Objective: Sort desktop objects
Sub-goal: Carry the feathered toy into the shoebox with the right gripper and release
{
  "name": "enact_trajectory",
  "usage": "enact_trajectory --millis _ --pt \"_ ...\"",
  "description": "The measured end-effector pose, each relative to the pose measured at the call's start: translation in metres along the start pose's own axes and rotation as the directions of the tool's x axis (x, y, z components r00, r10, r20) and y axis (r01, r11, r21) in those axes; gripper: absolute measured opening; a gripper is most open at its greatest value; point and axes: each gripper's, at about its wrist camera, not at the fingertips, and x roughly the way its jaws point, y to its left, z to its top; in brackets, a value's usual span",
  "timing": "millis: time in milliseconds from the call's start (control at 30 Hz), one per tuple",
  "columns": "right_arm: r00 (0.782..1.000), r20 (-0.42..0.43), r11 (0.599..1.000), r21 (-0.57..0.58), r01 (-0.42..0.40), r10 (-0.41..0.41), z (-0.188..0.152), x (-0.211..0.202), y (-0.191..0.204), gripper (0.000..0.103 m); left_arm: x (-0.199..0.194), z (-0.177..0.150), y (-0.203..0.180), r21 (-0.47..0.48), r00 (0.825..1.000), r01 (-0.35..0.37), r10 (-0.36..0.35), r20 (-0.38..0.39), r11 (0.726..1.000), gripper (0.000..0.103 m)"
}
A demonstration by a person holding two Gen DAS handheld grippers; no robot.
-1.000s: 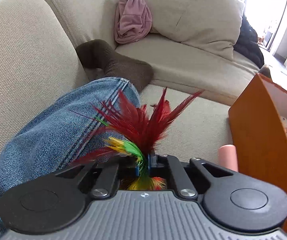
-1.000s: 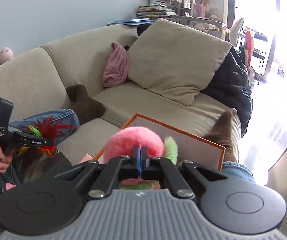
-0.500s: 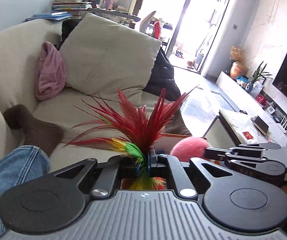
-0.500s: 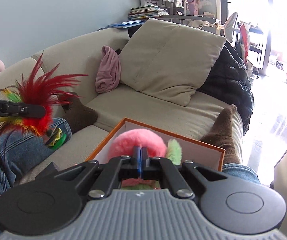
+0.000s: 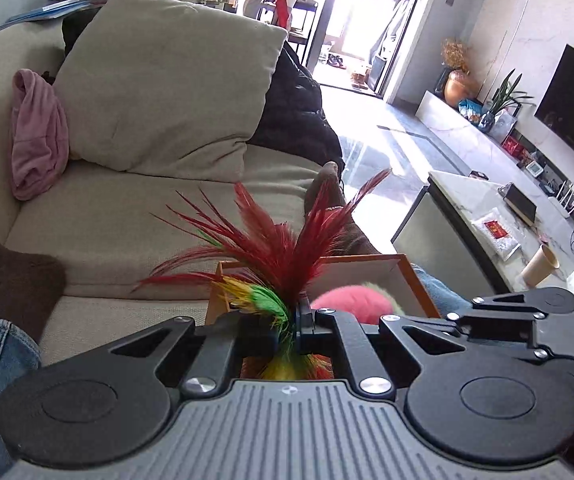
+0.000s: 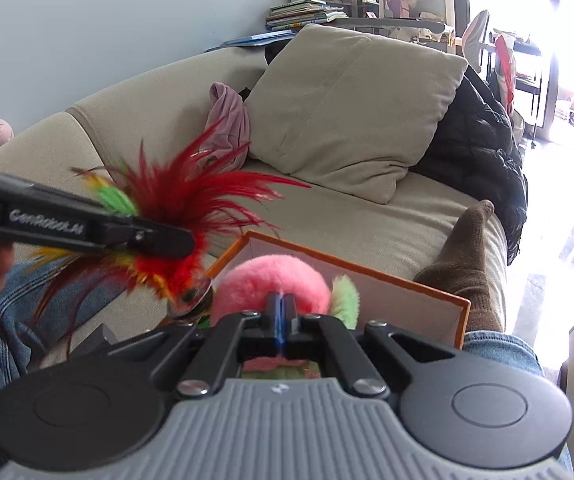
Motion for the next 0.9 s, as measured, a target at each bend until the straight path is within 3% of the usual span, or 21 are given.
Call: enact_trajectory --millis 300,400,567,733,900 --pt "0.998 -0.053 0.999 0.026 -0.036 0.038 -0.026 -0.001 -0.006 0.0 0.051 0.003 -0.004 0.061 0.994 -0.067 0.073 -0.086 0.996 0.008" --pt "0.996 -0.061 0.998 0.015 -0.064 0.065 -0.027 0.003 -0.001 0.0 0.056 0.005 0.002 0.058 0.992 -0.074 0.079 -0.094 0.996 0.013" --pt "0.991 -0.085 0.995 -0.01 -0.102 0.101 -0.025 0.018 0.011 0.0 0.035 0.012 0.015 -0.006 0.996 -0.091 0.09 -0.025 0.996 0.017" --pt "0.982 -0.145 0.992 -0.025 -0.125 0.12 -0.024 0.039 0.02 0.0 -0.001 0.014 0.03 -0.06 0.993 -0.101 0.103 0.048 0.993 0.027" --pt "0.972 -0.191 0.988 -0.051 -0.149 0.137 -0.025 0.055 0.028 0.0 -0.016 -0.002 0.044 -0.096 0.99 -0.129 0.134 0.042 0.987 0.03"
